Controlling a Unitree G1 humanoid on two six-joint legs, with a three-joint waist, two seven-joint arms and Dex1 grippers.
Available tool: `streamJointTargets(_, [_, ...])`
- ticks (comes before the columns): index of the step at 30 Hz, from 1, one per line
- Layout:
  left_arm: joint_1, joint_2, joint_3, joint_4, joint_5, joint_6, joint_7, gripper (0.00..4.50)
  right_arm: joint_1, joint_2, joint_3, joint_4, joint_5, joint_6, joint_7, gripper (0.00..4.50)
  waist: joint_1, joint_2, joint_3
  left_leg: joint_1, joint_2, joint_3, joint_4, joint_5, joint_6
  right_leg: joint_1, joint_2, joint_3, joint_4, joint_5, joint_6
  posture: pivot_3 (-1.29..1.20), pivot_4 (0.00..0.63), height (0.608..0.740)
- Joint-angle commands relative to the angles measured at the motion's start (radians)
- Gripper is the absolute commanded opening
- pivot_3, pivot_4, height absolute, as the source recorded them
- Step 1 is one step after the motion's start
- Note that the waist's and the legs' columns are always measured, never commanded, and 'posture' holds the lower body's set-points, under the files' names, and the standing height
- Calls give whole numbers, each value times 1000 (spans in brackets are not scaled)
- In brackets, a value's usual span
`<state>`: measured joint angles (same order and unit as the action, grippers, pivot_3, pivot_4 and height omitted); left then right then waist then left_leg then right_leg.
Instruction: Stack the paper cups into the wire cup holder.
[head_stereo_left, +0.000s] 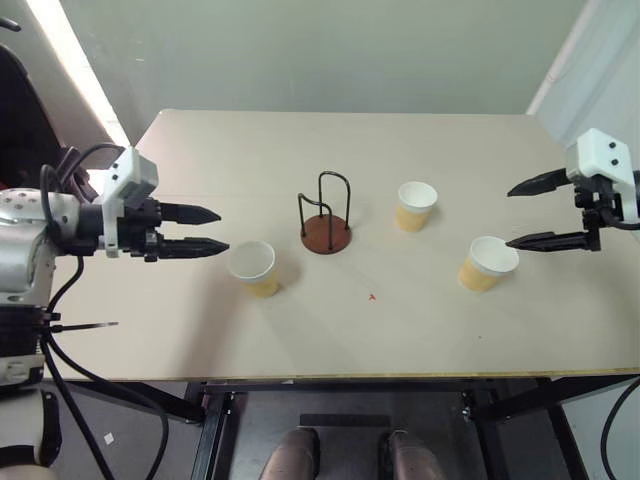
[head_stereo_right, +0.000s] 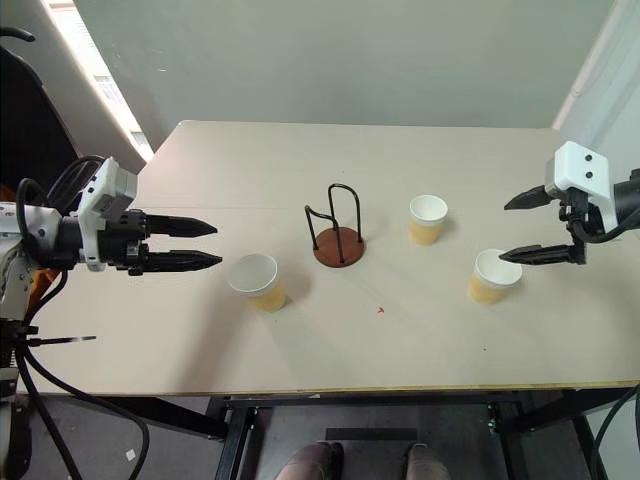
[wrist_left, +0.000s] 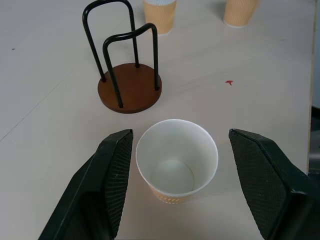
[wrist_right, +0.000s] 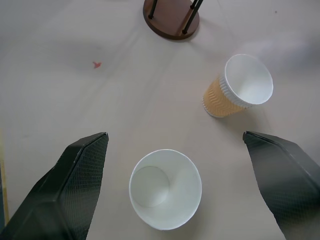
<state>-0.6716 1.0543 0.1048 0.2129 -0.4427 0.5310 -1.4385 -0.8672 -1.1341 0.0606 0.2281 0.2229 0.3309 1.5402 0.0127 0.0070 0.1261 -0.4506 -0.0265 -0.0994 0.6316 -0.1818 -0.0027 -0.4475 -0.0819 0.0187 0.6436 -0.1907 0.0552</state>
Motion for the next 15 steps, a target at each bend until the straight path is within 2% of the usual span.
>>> streamJointTargets(1, [-18, 18, 29, -36, -27, 11, -9, 3253, -1, 1, -43, -26, 26, 6, -13, 4500, 0, 0, 0, 0, 0, 0, 0, 0, 0, 0, 0, 0, 0, 0, 0, 0, 150, 740])
streamJointTargets(5, [-43, -6, 5, -45, -31, 21, -1, 3253, 10, 0, -42, -31, 24, 9, -24, 4500, 1, 0, 0, 0, 0, 0, 0, 0, 0, 0, 0, 0, 0, 0, 0, 0, 150, 740])
streamJointTargets(8, [-120, -88, -34, 20, 47, -39, 109, 3253, 18, 8, -57, -66, 49, 29, -33, 4500, 6, 0, 0, 0, 0, 0, 1, 1, 1, 1, 0, -1, 0, 0, 0, 0, 150, 740])
streamJointTargets(11, [-244, -214, -109, 185, 186, -132, 277, 3253, 15, 43, -67, -151, 84, 76, -76, 4500, 7, 0, 0, 1, 0, -1, 3, 1, 1, 3, 0, -1, 1, 1, 0, 0, 150, 740])
streamJointTargets(15, [-301, -304, -168, 317, 243, -212, 271, 3253, 0, 107, -46, -233, 77, 127, -170, 4500, -3, 0, 0, 1, 1, 0, 6, 1, 2, 5, 0, -2, -1, 4, 1, 0, 150, 740])
